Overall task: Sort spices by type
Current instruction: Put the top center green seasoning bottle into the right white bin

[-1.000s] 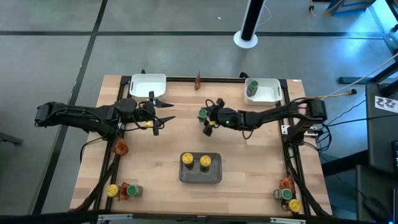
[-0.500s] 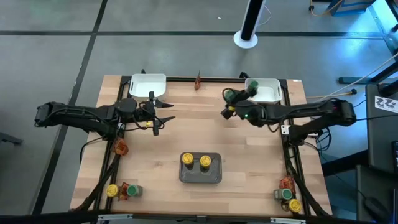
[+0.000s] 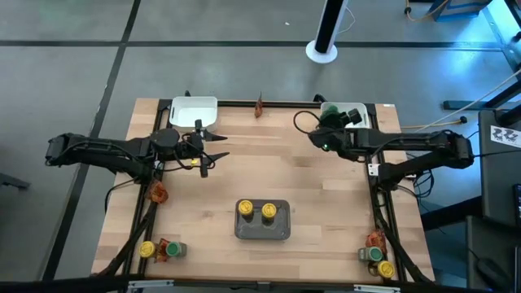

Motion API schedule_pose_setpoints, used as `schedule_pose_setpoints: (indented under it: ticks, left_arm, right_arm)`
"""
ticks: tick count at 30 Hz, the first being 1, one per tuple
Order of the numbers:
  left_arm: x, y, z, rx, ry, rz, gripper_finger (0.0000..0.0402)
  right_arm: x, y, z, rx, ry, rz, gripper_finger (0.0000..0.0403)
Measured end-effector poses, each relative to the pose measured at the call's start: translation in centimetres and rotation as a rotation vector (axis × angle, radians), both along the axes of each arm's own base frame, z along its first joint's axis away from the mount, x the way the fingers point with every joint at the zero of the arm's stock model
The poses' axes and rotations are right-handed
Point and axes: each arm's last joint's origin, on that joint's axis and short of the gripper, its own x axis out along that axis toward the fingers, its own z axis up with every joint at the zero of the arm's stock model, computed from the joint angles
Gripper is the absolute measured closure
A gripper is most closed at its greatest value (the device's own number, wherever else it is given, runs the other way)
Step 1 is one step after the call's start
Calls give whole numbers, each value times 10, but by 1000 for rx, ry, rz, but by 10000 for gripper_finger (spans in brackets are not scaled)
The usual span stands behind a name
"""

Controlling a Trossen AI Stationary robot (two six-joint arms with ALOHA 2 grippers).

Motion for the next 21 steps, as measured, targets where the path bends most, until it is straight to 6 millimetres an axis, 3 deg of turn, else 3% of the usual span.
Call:
schedule_pose_setpoints:
  ticks: [9,16,21]
  left_arm:
    - [0,0,0,0,2,0,178]
    - [0,0,-1,0,6,0,178]
    - [0,0,-1,7,8,-1,178]
  right_arm:
    - [-11,-27,-6,76,7,-90,192]
    - [-20,-39,-36,130,-22,-119,192]
    - [-19,-40,-46,92,-80,-130,192]
